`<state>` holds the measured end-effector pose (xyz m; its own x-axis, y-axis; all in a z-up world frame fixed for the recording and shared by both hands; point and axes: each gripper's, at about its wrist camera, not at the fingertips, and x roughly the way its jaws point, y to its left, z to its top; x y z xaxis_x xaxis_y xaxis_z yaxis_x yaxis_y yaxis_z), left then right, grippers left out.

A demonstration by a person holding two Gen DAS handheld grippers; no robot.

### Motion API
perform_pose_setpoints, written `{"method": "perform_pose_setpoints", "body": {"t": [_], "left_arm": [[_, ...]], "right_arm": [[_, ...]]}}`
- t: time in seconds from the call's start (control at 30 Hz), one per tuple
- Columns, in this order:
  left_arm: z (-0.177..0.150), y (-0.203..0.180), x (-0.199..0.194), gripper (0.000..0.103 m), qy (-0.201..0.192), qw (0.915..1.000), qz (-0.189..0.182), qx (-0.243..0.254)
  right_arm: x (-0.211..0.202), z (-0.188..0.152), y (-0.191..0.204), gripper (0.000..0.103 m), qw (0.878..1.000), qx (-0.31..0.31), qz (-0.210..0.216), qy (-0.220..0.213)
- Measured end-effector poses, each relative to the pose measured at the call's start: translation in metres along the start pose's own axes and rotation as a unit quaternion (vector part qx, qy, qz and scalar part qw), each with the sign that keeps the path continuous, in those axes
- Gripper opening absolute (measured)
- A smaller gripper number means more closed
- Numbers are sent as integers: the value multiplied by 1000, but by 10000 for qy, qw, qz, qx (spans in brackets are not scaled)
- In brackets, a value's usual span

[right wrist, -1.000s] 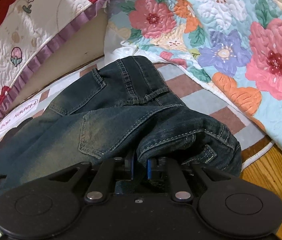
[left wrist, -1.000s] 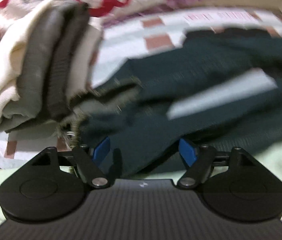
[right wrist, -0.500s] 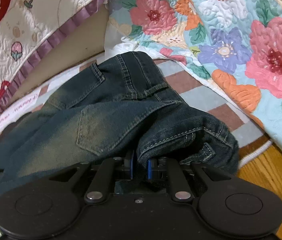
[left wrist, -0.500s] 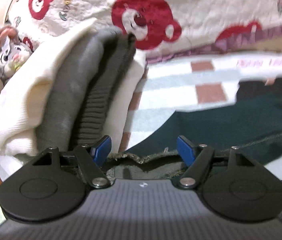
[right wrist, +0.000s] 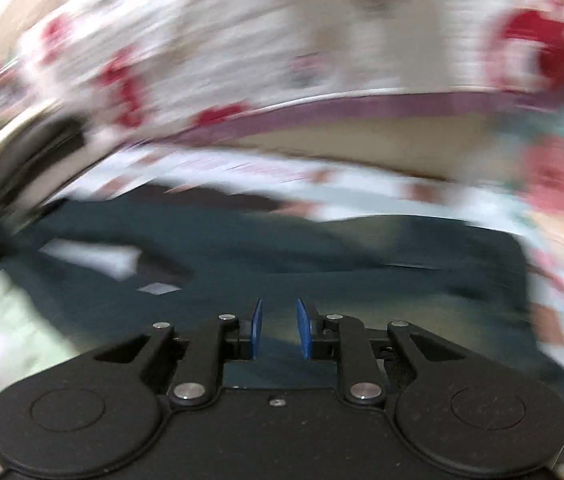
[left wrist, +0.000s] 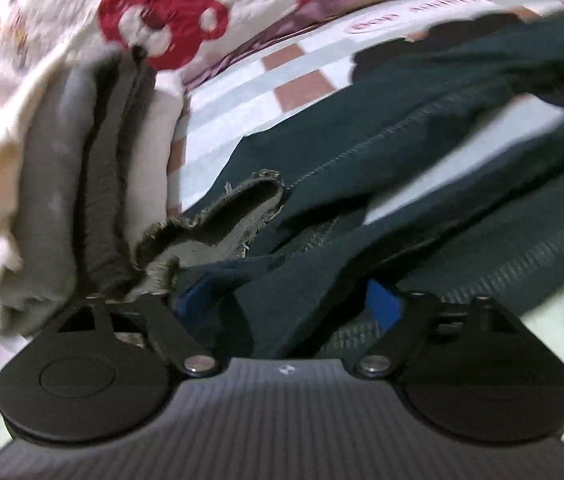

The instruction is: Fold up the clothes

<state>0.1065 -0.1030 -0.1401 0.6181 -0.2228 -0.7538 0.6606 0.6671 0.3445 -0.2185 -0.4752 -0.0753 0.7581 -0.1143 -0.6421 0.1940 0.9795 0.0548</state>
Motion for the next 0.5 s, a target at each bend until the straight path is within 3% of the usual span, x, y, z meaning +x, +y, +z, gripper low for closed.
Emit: {"method": "perform_pose_setpoints", "body": {"t": [0.03,0.07,0.1,0.2,0.4,0.5], "left_arm": [[3,3,2,44,9,9998,-97,-145],[6,5,4,11,17,9994,-194,-290],[10,7,5,6,17,9988,-270,-407],[19,4,-9,5,-160,9992,-82,-345],[32,27,-71,4,-942,9909,-138,-955],[36,35,-101,4,-1210,9849,-260,-1211]], "right_arm": [[13,4,14,24,9990,-274,330,99],[27,9,29,24,9959,-570,680,194],[38,13,43,24,9916,-812,971,278],[65,24,80,25,9796,-1298,1476,405],[93,44,123,31,9658,-1724,1915,302],[97,47,144,44,9601,-2024,1923,181]]}}
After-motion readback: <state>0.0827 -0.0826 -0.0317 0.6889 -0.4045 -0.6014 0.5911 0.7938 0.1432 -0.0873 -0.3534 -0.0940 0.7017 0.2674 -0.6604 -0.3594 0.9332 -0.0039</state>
